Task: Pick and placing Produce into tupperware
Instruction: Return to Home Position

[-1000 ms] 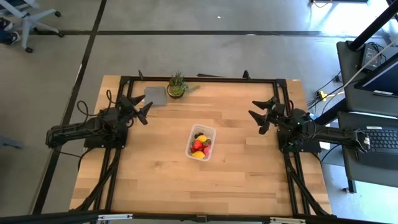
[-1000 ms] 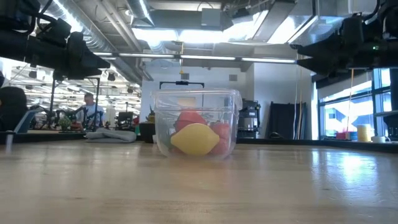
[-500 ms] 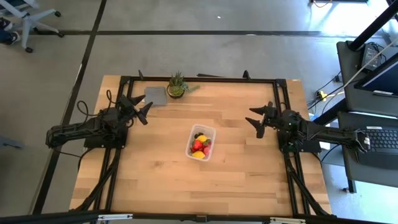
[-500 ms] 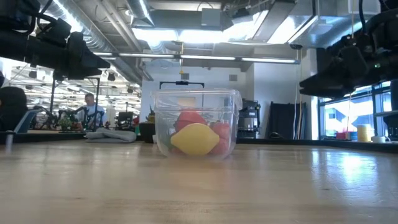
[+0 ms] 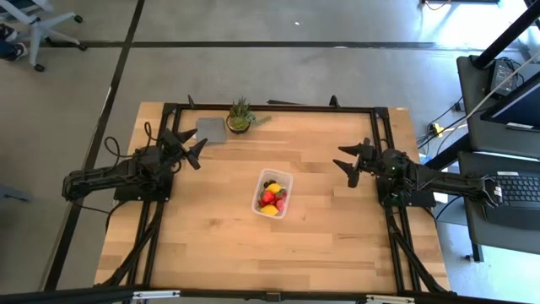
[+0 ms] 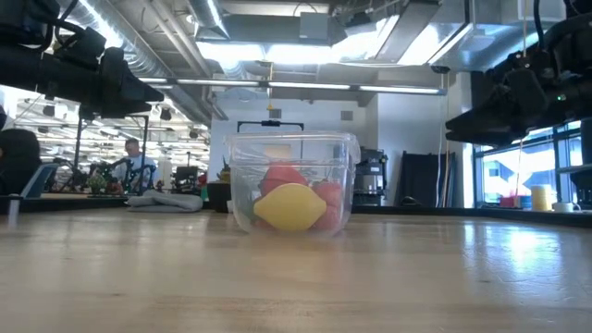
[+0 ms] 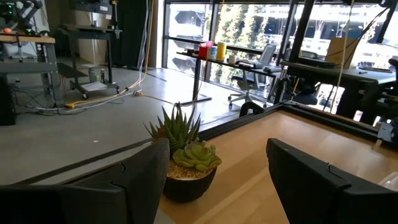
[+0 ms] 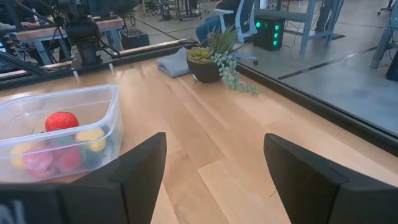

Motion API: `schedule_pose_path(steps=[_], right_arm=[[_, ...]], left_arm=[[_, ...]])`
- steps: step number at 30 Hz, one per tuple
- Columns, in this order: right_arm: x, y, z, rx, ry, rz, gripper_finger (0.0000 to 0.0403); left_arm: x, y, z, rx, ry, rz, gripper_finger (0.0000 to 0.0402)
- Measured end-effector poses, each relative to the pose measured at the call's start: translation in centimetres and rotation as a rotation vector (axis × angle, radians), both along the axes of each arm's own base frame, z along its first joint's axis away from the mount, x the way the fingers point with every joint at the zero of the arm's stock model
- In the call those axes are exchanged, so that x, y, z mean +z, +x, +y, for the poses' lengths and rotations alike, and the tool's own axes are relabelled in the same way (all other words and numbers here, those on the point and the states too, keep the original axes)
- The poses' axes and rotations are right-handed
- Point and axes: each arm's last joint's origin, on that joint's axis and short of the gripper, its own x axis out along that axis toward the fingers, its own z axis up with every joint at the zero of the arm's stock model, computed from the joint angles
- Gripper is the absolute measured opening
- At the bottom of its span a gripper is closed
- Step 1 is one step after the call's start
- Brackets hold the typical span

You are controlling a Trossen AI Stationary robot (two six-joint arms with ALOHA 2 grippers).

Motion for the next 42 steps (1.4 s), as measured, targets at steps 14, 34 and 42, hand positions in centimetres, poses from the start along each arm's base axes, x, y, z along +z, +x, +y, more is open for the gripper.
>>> schedule_pose_path(steps=[14,34,42], right_arm=[[0.00,0.00,0.00,0.000,-0.001,0.000,0.0272],[0.93,-0.56,0.14,0.000,-0.028,-0.103,0.0272],[0.93,-0.56,0.14,0.000,-0.027,-0.104,0.0272]], left_arm=[[0.00,0.00,0.00,0.000,0.000,0.000,0.0261],[0.00,0.00,0.00,0.000,0.000,0.000,0.0261],[0.00,0.00,0.00,0.000,0.000,0.000,0.0261]])
